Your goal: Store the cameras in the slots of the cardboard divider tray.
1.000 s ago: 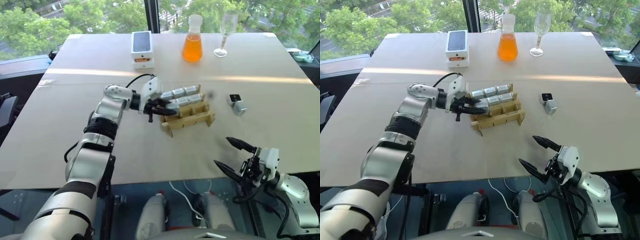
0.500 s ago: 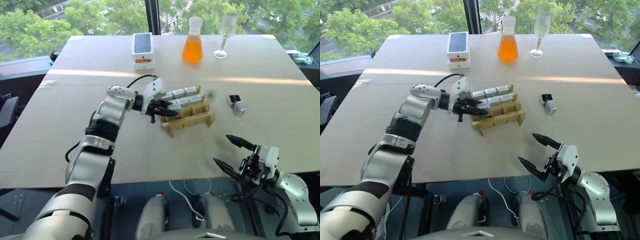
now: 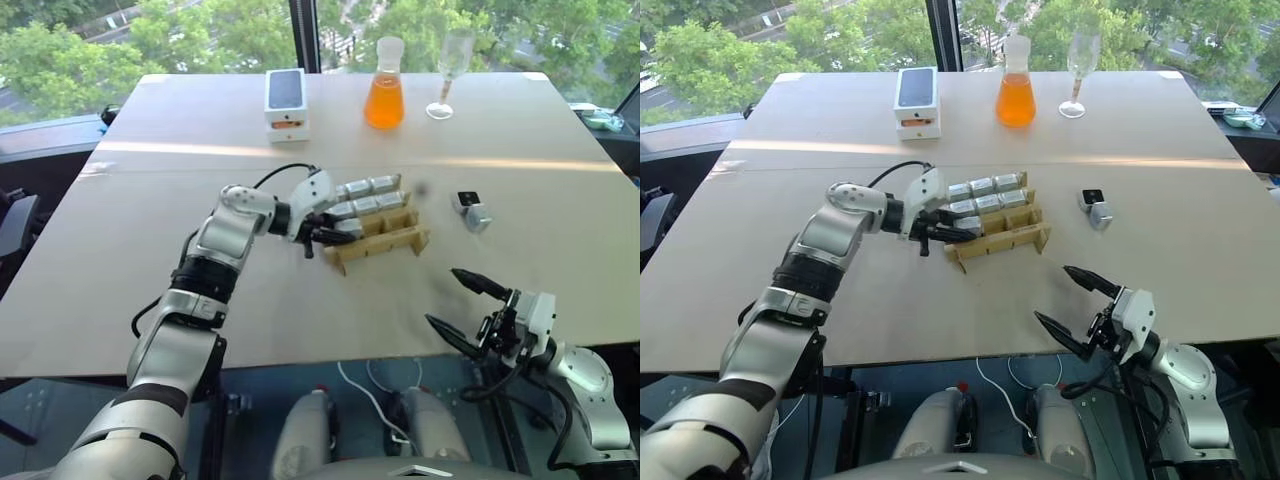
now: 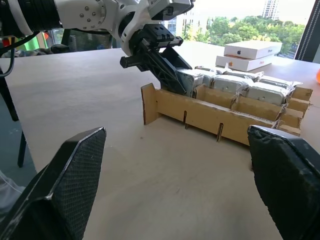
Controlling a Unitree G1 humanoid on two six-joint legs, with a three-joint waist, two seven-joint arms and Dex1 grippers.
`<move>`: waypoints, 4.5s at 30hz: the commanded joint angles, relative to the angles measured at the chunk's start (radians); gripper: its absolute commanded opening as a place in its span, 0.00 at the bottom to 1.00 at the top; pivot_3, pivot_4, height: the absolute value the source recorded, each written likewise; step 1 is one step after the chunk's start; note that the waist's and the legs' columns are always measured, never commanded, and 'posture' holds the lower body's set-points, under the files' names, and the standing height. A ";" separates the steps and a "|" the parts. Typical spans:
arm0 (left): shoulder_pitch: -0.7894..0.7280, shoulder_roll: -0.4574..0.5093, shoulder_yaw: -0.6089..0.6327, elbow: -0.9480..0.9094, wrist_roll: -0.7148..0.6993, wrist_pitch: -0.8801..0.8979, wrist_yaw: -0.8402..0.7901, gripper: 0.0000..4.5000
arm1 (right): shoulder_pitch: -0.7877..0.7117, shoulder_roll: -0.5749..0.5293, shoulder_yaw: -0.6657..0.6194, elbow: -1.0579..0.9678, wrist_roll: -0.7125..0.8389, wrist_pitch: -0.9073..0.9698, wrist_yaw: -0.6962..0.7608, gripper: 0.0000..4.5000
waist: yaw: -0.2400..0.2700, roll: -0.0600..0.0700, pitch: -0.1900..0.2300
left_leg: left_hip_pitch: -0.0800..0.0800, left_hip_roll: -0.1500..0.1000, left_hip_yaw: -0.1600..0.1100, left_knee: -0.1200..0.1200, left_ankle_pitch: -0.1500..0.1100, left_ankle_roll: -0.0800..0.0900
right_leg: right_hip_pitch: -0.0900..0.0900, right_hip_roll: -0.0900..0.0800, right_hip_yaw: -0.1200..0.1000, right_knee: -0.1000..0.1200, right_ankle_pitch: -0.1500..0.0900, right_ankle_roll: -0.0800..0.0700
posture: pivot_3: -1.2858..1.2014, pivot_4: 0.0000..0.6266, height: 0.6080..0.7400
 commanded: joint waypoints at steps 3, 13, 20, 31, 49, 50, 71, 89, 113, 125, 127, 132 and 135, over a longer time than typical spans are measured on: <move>0.008 -0.006 0.005 -0.019 -0.020 0.004 0.022 0.67 | -0.010 0.000 0.000 -0.008 0.005 -0.018 0.001 1.00 | 0.000 0.000 0.000 | 0.000 0.000 0.000 0.000 0.000 0.000 | 0.000 0.000 0.000 0.000 0.000 0.000 | 0.52 0.24 1.00; 0.151 0.087 0.201 -0.464 -0.248 0.179 0.064 0.87 | -0.048 0.029 -0.053 -0.021 0.011 0.074 -0.156 1.00 | -0.003 0.000 0.000 | 0.000 0.001 0.000 -0.002 0.002 -0.004 | -0.001 -0.005 0.000 0.000 0.002 -0.003 | 0.52 0.24 1.00; 0.350 0.014 0.398 -0.797 -0.429 0.283 0.318 0.87 | -0.215 0.025 -0.128 0.036 -0.086 0.256 -0.448 1.00 | 0.001 0.000 0.000 | 0.000 0.000 0.000 -0.002 0.002 -0.004 | -0.001 -0.008 0.000 -0.001 0.002 -0.003 | 0.52 0.24 1.00; 0.597 0.089 0.400 -1.213 -0.486 0.443 0.554 0.87 | -0.471 -0.030 -0.166 0.241 -0.122 0.535 -0.582 1.00 | -0.002 0.000 0.000 | 0.000 -0.001 0.000 -0.004 0.002 -0.004 | 0.000 -0.008 0.001 -0.002 0.002 -0.003 | 0.52 0.24 1.00; 0.725 0.225 0.386 -1.268 -0.705 0.478 0.501 0.88 | -0.583 -0.010 -0.154 0.398 -0.119 0.581 -0.511 0.80 | -0.003 0.000 0.000 | 0.000 -0.001 0.000 -0.005 0.002 -0.004 | -0.001 -0.007 0.001 -0.003 0.002 -0.003 | 0.52 0.24 1.00; 0.725 0.230 0.384 -1.266 -0.710 0.477 0.499 0.88 | -0.585 -0.008 -0.156 0.403 -0.116 0.578 -0.508 0.70 | -0.003 0.000 0.000 | 0.000 -0.001 0.000 -0.005 0.002 -0.004 | -0.001 -0.007 0.001 -0.003 0.002 -0.003 | 0.52 0.24 1.00; 0.885 0.290 0.489 -1.220 -0.708 0.392 0.495 0.88 | -0.954 -0.091 0.072 0.724 -0.212 0.059 0.180 0.17 | -0.026 0.003 0.003 | -0.001 0.001 0.002 -0.007 0.000 0.000 | -0.004 -0.004 0.002 -0.002 0.000 -0.001 | 0.52 0.24 1.00; 1.122 0.220 0.558 -1.453 -0.768 0.394 0.718 0.88 | -1.391 0.111 0.186 1.469 -0.451 -0.340 0.536 0.17 | -0.029 0.004 0.005 | -0.005 -0.002 0.001 -0.008 0.002 -0.003 | -0.006 -0.014 0.000 -0.004 0.002 -0.005 | 0.52 0.24 1.00; 1.123 0.260 0.586 -1.442 -0.799 0.381 0.739 0.88 | -1.436 0.143 0.180 1.522 -0.632 -0.386 0.439 0.17 | -0.034 0.005 0.005 | -0.005 -0.002 0.001 -0.008 0.002 -0.003 | -0.007 -0.014 -0.001 -0.004 0.002 -0.005 | 0.52 0.24 1.00; 1.088 0.260 0.549 -1.422 -0.794 0.381 0.725 0.88 | -1.474 0.148 0.063 1.503 -0.546 -0.281 0.425 1.00 | -0.034 0.006 0.006 | -0.005 -0.002 0.001 -0.008 0.002 -0.004 | -0.007 -0.014 -0.001 -0.004 0.002 -0.005 | 0.52 0.24 1.00; 1.076 0.263 0.543 -1.413 -0.793 0.380 0.720 0.88 | -1.487 0.146 0.018 1.492 -0.497 -0.250 0.452 1.00 | -0.034 0.006 0.006 | -0.005 -0.002 0.001 -0.008 0.002 -0.004 | -0.007 -0.014 -0.001 -0.004 0.002 -0.005 | 0.52 0.24 1.00; 1.037 0.256 0.528 -1.396 -0.793 0.373 0.718 0.88 | -1.477 0.112 -0.053 1.453 -0.438 -0.197 0.355 1.00 | -0.031 0.006 0.006 | -0.005 -0.002 0.001 -0.008 0.002 -0.003 | -0.007 -0.014 -0.002 -0.004 0.002 -0.005 | 0.52 0.24 1.00; 0.987 0.238 0.516 -1.376 -0.801 0.364 0.730 0.88 | -1.446 0.077 -0.088 1.432 -0.420 -0.145 0.201 1.00 | -0.028 0.006 0.006 | -0.006 -0.002 0.000 -0.008 0.002 -0.003 | -0.007 -0.015 -0.002 -0.004 0.002 -0.005 | 0.52 0.24 1.00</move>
